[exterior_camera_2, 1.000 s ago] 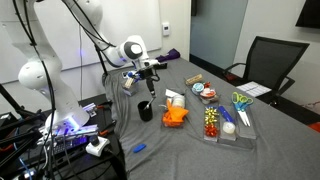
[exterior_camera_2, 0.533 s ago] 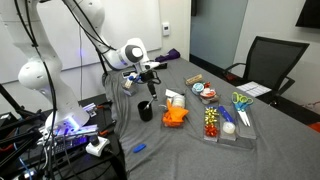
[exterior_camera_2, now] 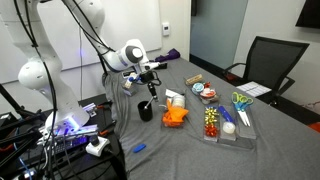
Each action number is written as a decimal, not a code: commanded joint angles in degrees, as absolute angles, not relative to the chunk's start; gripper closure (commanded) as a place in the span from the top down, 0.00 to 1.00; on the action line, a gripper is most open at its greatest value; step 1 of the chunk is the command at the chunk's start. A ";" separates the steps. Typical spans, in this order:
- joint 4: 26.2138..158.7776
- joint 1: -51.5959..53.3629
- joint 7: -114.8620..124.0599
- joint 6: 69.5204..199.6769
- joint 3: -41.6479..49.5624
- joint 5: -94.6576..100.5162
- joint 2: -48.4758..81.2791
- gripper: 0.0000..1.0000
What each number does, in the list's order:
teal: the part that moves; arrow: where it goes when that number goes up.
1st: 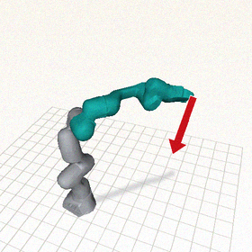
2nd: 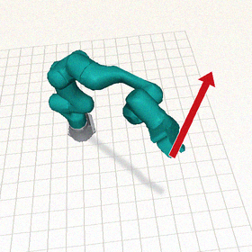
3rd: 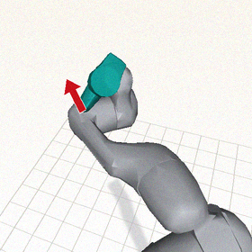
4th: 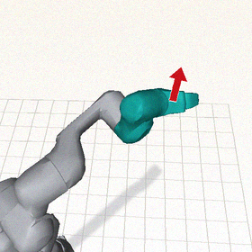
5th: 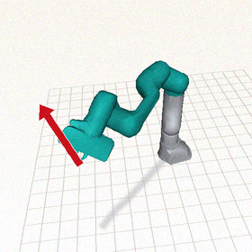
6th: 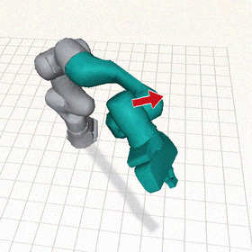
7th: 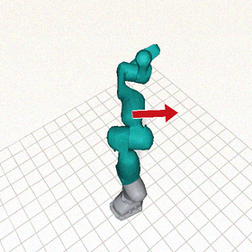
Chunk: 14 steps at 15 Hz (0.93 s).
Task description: Remove the blue marker from the black mug and put it in the container on the left.
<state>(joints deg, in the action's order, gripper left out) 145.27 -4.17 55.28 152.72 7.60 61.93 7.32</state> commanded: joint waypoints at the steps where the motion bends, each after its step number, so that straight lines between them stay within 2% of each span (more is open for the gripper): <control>1: 145.94 -4.75 56.70 155.13 8.44 64.56 7.61 0.01; 3: 145.93 -4.69 57.34 155.43 8.54 65.05 7.65 0.04; 14: 151.58 -5.06 47.75 159.66 7.95 56.27 0.73 0.04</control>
<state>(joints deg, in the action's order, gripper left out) 147.80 -4.19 53.23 156.97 8.15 60.26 5.09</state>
